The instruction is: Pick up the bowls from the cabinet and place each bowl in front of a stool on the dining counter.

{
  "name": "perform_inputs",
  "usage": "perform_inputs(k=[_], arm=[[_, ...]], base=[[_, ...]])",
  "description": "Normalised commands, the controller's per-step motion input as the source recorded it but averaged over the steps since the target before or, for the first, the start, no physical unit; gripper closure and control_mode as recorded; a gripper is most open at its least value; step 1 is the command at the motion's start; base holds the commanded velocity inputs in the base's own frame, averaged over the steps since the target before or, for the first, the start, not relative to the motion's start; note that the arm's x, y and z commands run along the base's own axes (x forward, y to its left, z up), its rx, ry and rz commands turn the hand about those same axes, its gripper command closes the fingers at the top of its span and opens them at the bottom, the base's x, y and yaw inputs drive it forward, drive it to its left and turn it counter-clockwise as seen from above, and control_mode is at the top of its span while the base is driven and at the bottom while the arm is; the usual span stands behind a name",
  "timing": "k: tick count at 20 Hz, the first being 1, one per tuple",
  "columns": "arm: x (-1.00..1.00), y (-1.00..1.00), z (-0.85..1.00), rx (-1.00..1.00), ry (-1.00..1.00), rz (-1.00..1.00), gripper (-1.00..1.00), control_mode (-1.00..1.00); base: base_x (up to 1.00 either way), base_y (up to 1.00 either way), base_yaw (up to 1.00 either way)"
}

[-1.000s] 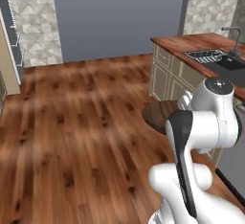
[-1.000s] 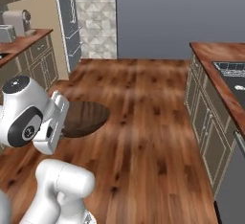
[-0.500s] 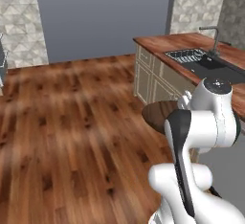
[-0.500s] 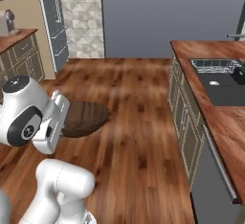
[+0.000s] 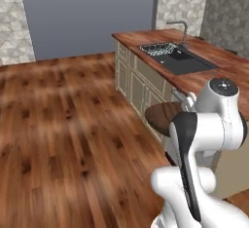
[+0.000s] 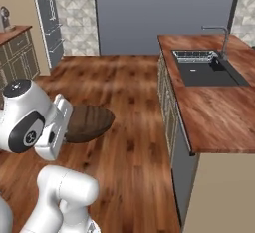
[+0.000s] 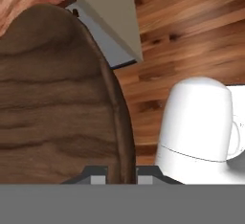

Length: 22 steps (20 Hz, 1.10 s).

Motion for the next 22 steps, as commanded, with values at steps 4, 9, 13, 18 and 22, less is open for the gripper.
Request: perform_inputs(k=[4, 9, 13, 18, 22], arm=[[0.0, 0.0, 0.0, 0.0, 0.0, 0.0, 1.0, 1.0], [0.0, 0.0, 0.0, 0.0, 0.0, 0.0, 1.0, 1.0], [0.0, 0.0, 0.0, 0.0, 0.0, 0.0, 1.0, 1.0], [0.0, 0.0, 0.0, 0.0, 0.0, 0.0, 1.0, 1.0], [0.0, 0.0, 0.0, 0.0, 0.0, 0.0, 1.0, 1.0]], base=[[-0.02, -0.89, -0.02], [-0.06, -1.0, 0.0], [-0.24, -1.0, 0.0], [-0.22, -1.0, 0.01], [-0.01, -1.0, 0.19]])
